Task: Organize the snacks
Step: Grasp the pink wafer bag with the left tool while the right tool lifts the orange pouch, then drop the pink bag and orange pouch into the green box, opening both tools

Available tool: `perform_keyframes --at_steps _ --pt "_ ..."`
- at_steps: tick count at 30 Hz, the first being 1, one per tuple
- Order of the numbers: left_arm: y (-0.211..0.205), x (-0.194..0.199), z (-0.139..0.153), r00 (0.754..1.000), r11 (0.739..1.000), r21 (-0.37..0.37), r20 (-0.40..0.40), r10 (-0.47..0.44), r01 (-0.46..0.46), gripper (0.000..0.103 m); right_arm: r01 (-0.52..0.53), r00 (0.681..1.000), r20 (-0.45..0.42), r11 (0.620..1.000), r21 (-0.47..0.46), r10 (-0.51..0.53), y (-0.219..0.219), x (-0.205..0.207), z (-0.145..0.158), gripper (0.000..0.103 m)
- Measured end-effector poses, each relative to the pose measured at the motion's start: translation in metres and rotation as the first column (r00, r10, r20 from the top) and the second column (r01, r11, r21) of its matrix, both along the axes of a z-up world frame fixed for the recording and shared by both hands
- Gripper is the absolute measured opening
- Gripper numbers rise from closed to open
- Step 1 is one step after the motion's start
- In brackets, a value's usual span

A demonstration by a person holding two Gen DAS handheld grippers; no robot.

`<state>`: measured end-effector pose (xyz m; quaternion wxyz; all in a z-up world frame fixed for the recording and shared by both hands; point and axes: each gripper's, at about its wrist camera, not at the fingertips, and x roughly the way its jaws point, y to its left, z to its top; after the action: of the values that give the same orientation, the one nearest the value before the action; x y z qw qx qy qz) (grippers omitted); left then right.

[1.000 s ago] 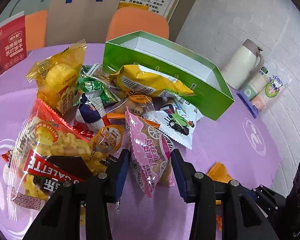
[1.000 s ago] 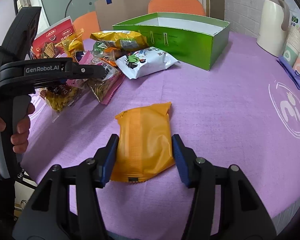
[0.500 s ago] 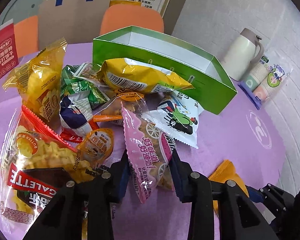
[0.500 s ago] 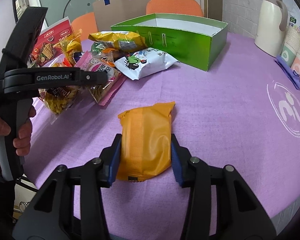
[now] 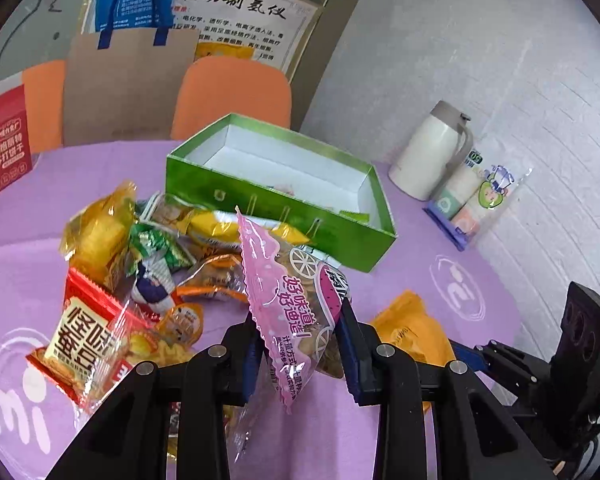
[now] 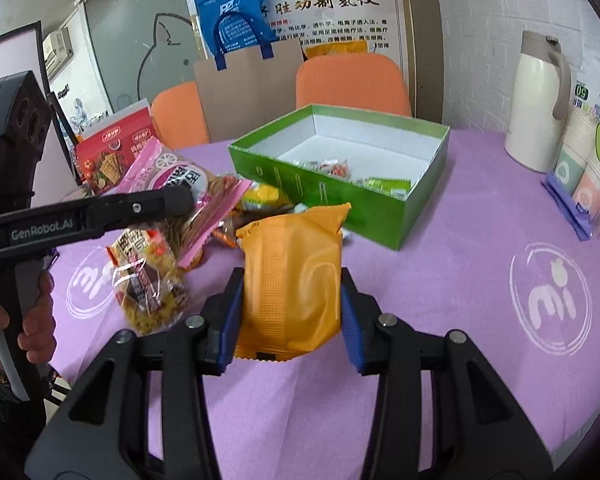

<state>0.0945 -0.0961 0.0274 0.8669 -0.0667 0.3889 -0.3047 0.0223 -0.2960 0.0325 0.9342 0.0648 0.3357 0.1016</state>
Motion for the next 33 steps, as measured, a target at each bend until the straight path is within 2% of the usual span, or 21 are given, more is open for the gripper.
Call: perform_keyframes --at_steps 6,14,20,29,31,32,33 --pt "-0.021 0.021 0.034 0.999 1.0 -0.011 0.049 -0.025 0.026 0.034 0.06 0.997 0.047 0.998 -0.006 -0.06 -0.021 0.035 0.02 0.046" --pt "-0.047 0.068 0.052 0.998 1.0 0.007 0.063 -0.015 0.014 0.034 0.094 0.996 0.005 0.996 0.002 -0.094 -0.047 0.089 0.011 0.046" --pt "-0.067 0.117 0.039 1.0 0.999 0.043 0.024 0.018 -0.019 0.034 0.093 0.995 -0.046 0.996 0.0 -0.092 -0.058 0.132 -0.003 0.046" --pt "-0.082 0.17 0.007 0.998 0.994 0.089 -0.017 0.06 -0.058 0.034 0.061 0.993 -0.102 0.998 -0.016 -0.063 -0.056 0.185 -0.031 0.046" --pt "-0.084 0.177 -0.001 0.997 0.992 0.107 -0.031 0.064 -0.061 0.034 0.05 0.995 -0.09 0.998 -0.03 -0.052 -0.053 0.191 -0.036 0.05" --pt "-0.085 0.18 -0.005 0.997 0.991 0.116 -0.036 0.066 -0.061 0.035 0.047 0.995 -0.084 0.998 -0.042 -0.051 -0.052 0.192 -0.037 0.065" --pt "-0.086 0.182 -0.008 0.997 0.991 0.123 -0.04 0.065 -0.059 0.036 0.054 0.996 -0.074 0.997 -0.058 -0.058 -0.052 0.191 -0.037 0.085"
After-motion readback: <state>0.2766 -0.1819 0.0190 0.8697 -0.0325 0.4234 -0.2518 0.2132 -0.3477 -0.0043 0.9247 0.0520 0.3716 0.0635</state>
